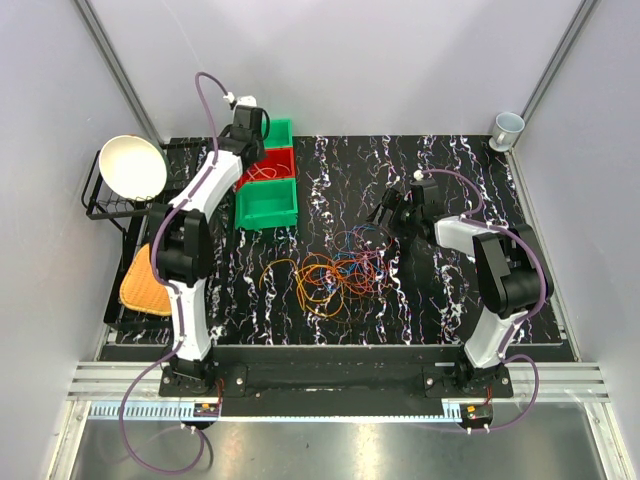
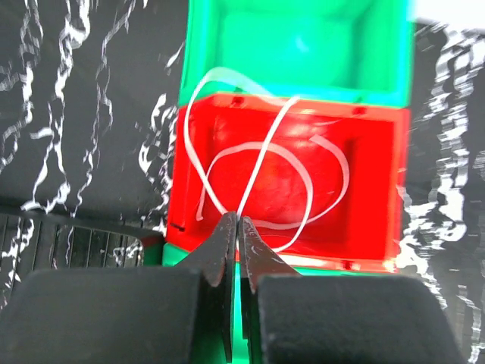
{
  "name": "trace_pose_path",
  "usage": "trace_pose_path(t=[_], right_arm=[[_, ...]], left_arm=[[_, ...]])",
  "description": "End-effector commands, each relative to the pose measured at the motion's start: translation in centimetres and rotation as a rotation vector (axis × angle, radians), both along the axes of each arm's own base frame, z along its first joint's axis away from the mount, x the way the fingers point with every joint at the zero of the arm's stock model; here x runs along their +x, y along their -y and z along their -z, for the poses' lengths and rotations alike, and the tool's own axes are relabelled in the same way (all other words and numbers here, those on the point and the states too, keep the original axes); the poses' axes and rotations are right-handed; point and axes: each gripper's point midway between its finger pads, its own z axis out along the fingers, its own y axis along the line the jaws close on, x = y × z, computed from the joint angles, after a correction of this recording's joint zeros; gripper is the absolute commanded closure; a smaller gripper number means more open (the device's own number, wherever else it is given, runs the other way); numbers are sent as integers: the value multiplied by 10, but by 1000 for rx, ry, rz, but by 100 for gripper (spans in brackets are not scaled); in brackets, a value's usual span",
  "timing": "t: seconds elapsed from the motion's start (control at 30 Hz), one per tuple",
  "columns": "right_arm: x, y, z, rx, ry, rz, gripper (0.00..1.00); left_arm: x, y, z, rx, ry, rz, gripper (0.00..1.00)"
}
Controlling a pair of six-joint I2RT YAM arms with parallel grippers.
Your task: Untangle the cables
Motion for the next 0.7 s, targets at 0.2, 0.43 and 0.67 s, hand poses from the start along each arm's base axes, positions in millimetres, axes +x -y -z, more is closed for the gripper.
trace_pose_path(t=[0.2, 0.43, 0.67], right_arm=[[14, -9, -18, 52, 54, -18, 6], [14, -11, -17, 62, 50, -23, 6], [15, -11, -18, 64, 51, -28, 6]], left_arm=[[-10, 24, -17, -9, 40, 61, 100], [-14, 35, 16, -48, -34, 77, 100], [-22, 43, 28, -54, -93, 41, 100]])
